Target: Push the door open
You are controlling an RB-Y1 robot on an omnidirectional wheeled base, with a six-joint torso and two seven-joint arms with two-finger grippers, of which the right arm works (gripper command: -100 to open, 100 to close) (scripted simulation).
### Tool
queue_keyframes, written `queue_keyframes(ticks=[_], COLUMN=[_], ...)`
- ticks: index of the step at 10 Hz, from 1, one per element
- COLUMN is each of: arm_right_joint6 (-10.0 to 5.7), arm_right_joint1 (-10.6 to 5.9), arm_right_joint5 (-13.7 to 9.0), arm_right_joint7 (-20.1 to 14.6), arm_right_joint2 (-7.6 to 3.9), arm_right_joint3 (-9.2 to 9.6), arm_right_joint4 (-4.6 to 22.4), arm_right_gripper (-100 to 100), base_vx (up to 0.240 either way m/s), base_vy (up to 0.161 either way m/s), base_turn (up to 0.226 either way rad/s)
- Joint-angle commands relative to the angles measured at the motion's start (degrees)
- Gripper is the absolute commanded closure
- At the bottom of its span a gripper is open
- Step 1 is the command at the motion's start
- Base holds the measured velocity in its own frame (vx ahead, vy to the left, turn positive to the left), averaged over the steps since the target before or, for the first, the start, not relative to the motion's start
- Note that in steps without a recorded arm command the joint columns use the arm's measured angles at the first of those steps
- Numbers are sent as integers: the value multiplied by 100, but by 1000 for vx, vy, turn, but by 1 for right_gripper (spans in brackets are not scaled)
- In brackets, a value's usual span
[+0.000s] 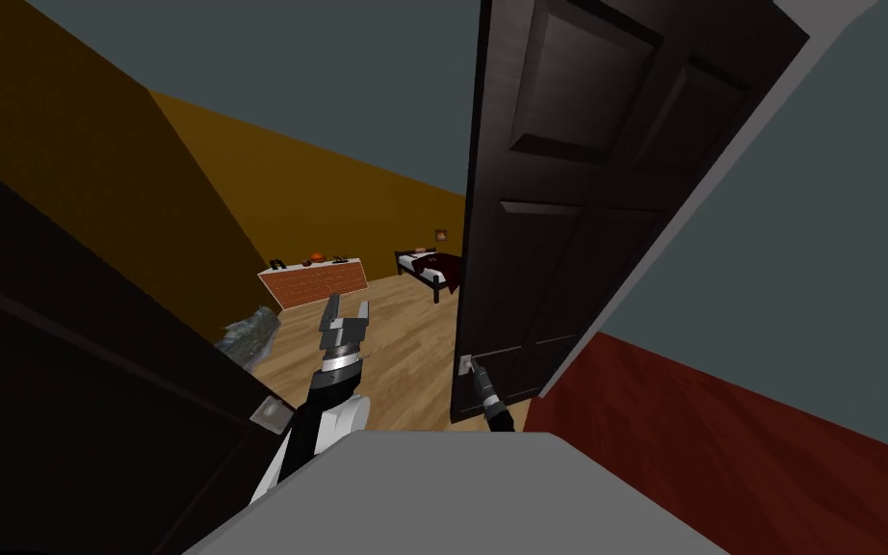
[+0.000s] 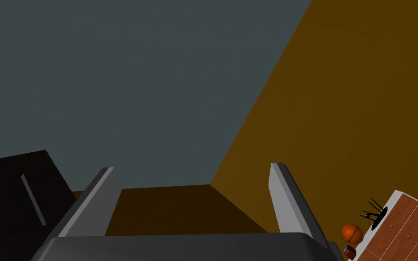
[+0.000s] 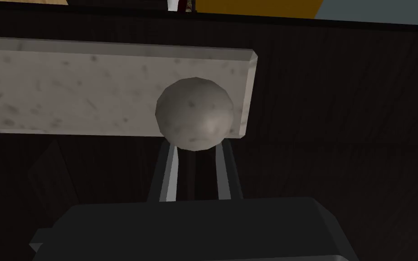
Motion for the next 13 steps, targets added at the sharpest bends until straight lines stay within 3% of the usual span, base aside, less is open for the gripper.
queue_keyframes(ticks=[1, 2, 5, 7, 8, 9, 13], arm_right_joint6=[25, -2, 53, 114, 122, 112, 61], arm_right_joint1=[-52, 3, 72, 148, 156, 125, 40], arm_right_joint5=[-79, -49, -47, -44, -39, -52, -81], arm_right_joint7=[49, 52, 62, 73, 71, 95, 141], arm_right_joint2=[-33, -19, 42, 203, 157, 95, 90], arm_right_joint3=[-162, -91, -68, -43, -41, -64, -119], arm_right_joint4=[43, 27, -75, -187, -214, -177, -72], arm_right_gripper=[100, -100, -100, -100, -100, -100, -100], base_vx=[175, -65, -220, -259, -121, 78, 193], base_vy=[89, 31, 3, 5, 0, 24, 52], base_turn=[-108, -99, -42, -69, -12, 29, 21])
